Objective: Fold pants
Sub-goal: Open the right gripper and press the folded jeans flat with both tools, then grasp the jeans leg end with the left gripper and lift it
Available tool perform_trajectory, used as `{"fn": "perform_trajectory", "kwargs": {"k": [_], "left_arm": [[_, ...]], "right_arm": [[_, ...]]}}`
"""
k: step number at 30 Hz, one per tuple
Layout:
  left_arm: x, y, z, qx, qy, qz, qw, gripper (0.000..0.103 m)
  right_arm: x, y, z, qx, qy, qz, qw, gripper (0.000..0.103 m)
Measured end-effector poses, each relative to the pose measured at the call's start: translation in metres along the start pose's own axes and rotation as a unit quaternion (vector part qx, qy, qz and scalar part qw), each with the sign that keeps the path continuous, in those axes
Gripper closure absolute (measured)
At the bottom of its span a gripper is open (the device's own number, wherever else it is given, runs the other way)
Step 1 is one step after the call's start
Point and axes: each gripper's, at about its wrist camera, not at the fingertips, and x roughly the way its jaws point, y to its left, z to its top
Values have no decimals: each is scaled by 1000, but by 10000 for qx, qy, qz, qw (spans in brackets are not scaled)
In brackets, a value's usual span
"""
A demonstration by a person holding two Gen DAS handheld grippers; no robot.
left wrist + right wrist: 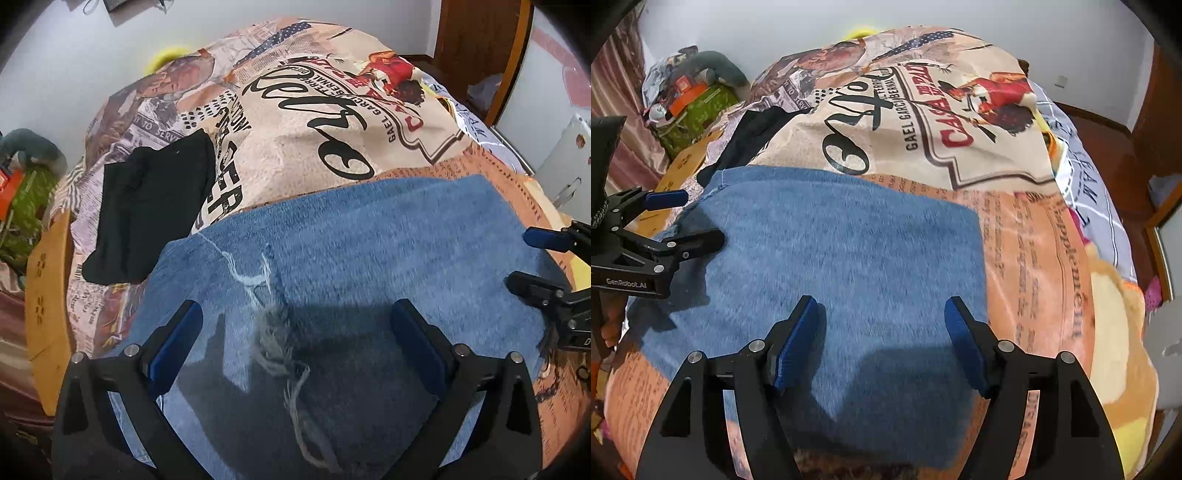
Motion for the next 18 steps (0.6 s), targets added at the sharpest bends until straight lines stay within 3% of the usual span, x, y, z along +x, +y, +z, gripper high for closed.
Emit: {"fn": "perform_trajectory", "kwargs": {"k": [13, 18], "left_arm": [[-24, 10, -31, -146, -67, -2, 9999, 0], [-50, 32, -48, -393, -351, -16, 9986, 0]], "right_arm": [[-15, 5, -12, 20, 103, -108, 9999, 35], [-22, 19, -3, -111, 80, -98, 9999, 35]]}}
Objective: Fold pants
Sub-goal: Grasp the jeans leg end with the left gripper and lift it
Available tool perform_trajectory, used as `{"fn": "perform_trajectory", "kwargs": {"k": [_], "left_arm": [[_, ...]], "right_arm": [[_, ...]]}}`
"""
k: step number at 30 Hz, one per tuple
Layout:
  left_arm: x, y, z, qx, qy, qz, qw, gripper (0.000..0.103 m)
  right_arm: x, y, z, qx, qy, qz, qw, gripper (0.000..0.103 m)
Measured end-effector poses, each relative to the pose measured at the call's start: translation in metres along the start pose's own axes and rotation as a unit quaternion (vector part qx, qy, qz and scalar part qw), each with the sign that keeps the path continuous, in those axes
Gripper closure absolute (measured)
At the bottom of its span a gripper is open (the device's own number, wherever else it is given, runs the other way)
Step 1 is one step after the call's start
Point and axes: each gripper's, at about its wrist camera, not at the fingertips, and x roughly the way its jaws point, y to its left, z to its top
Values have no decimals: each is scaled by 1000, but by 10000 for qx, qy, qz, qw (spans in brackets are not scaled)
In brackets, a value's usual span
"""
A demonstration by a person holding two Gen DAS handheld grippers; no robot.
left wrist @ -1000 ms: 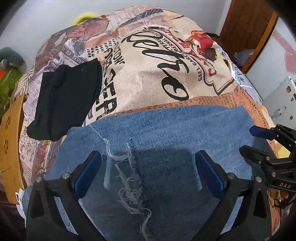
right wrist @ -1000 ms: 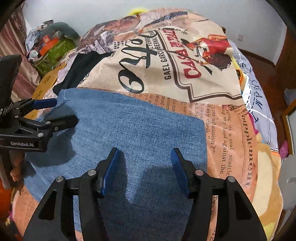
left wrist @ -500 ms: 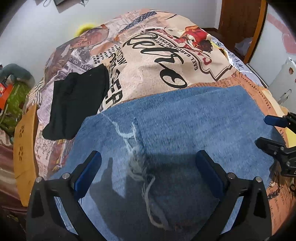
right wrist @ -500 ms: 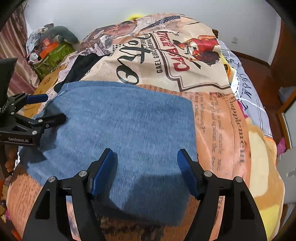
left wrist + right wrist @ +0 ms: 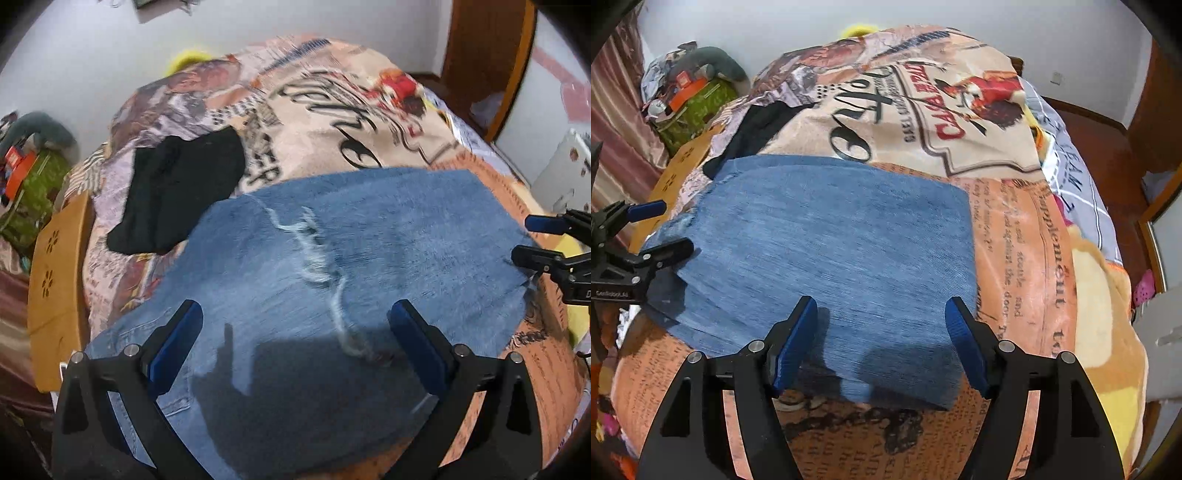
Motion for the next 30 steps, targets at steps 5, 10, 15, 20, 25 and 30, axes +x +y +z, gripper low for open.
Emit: {"fn": "perform_trajectory", "kwargs": {"k": [5, 10, 15, 20, 25, 30], "left_arm": [[-33, 42, -12, -554, -495, 400, 9964, 0], [-62, 94, -34, -1206, -862, 772, 9859, 0], [-77, 152, -73, -1955, -941, 1052, 9705, 0], [-70, 205, -125, -2901, -638, 1179, 9476, 0], [-44, 234, -174, -3494, -30, 1005, 9316, 0], [-10, 249, -218, -4203, 529, 93, 9058, 0]], "right_arm": [[-10, 31, 17, -350, -237, 109, 9990, 35], [-12, 65, 34, -633, -473, 361, 9962, 34], [7, 103, 40, -957, -447, 554, 9929, 32], [35, 124, 35, -1211, -56, 606, 9908, 32], [41, 122, 31, -1118, 127, 749, 9908, 29], [43, 126, 30, -1175, 166, 700, 9905, 27]]}}
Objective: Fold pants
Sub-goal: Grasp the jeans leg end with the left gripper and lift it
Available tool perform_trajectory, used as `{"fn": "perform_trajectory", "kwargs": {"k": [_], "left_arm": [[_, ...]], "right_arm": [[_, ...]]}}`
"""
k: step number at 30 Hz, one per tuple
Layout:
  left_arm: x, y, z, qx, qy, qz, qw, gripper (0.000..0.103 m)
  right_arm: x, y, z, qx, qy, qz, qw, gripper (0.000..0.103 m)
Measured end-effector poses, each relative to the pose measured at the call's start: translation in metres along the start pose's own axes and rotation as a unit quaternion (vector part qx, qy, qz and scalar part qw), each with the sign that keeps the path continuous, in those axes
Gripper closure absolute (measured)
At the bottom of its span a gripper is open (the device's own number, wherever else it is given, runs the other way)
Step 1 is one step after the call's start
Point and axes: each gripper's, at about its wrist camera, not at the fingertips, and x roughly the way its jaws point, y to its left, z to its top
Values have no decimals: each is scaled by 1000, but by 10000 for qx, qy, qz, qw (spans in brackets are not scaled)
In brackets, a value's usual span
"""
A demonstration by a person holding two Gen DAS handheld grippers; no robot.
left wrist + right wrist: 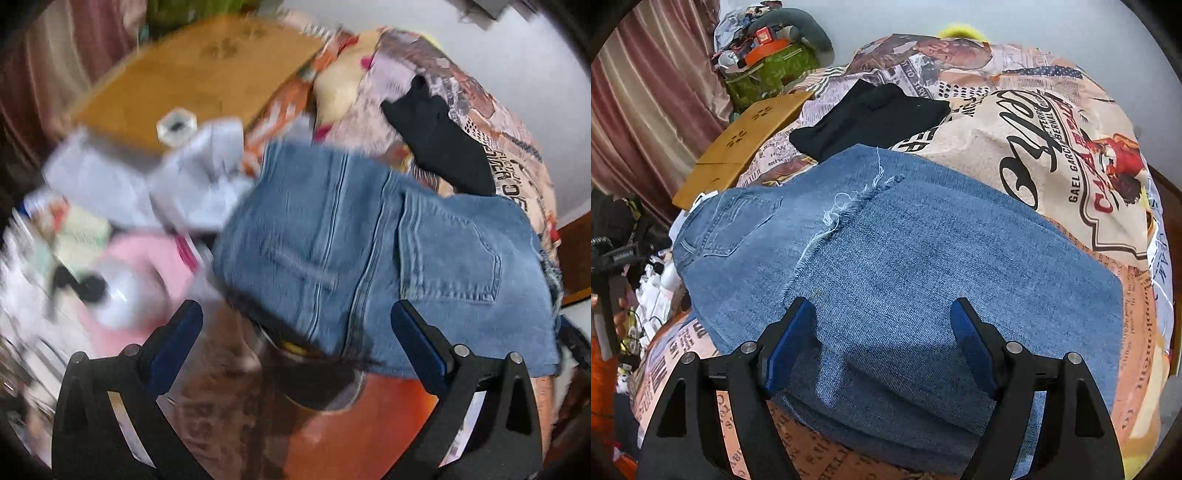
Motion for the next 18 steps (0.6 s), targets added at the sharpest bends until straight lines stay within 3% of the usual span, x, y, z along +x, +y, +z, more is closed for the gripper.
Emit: {"fn": "perform_trajectory", "kwargs": {"k": [4, 9, 12, 14, 18], "left_arm": [[25, 22, -9, -737, 552, -1076, 9899, 0], [53, 30, -12, -1187, 876, -1560, 9767, 0], [69, 28, -10, -1377, 1027, -1668, 9709, 0], [75, 25, -6, -1424, 949, -1568, 9727, 2], [63, 13, 7, -1092, 531, -1320, 9838, 26]], "right_arm": [[1, 2, 0, -34, 3, -62, 10000, 25], [2, 2, 0, -32, 24, -78, 10000, 24], [2, 2, 1, -33, 34, -95, 9999, 24], [3, 2, 1, -22, 43, -109, 9999, 23], [3, 1, 0, 8, 45, -130, 9999, 22]]}}
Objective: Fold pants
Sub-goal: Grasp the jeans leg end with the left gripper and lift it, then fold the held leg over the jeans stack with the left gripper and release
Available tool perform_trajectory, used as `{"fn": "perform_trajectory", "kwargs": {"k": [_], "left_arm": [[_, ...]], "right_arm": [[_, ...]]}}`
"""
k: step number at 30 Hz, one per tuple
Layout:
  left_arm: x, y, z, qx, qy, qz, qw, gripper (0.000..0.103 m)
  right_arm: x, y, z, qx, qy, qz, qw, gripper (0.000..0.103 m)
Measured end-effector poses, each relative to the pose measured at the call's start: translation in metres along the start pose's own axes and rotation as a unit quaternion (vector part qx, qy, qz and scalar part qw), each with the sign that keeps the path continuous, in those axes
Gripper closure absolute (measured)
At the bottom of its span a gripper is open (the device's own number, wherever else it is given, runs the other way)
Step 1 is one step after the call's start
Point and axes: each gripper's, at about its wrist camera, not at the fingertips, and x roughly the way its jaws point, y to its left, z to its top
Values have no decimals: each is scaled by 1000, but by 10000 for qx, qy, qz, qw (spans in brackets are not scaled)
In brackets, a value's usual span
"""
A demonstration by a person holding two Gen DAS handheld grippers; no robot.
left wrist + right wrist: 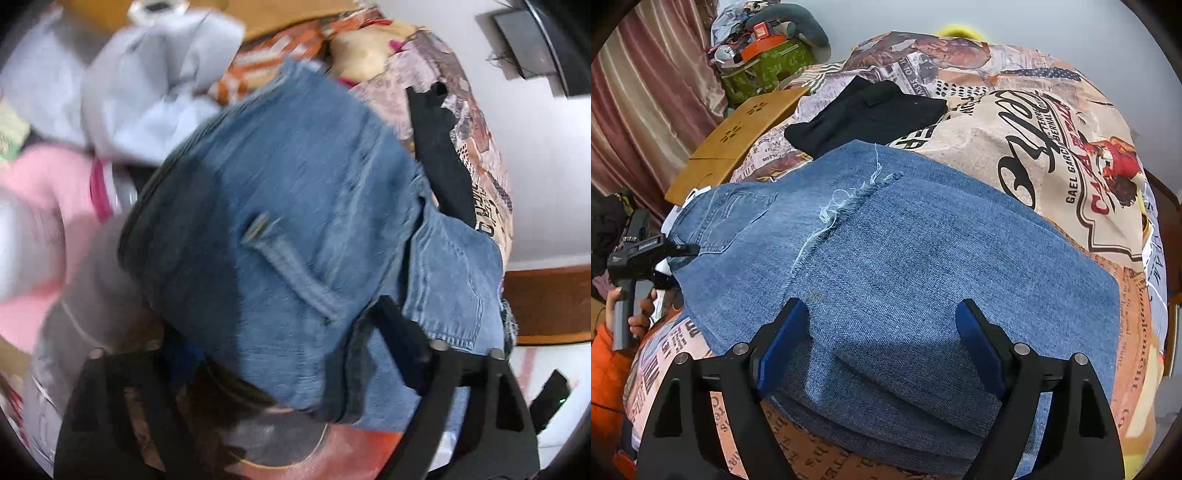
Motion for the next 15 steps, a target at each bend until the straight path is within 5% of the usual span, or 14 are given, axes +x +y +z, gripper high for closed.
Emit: {"fn": "perform_trajectory", "kwargs": {"k": [4, 5, 10, 15], "left_arm": [[-18, -27, -1, 628, -691, 665, 9934, 47], [-25, -34, -2, 749, -906, 1025, 9878, 69], [-50, -54, -2, 975, -1279, 1270, 9788, 76], [-90, -98, 3, 1580, -1993, 1518, 9551, 79]], "right_arm": [[0, -1, 0, 9, -6, -7, 10000, 21], [0, -1, 0, 35, -6, -25, 10000, 21], [-4, 1, -3, 125, -8, -60, 9999, 21], [-20, -6, -6, 242, -152, 7, 9996, 21]]}}
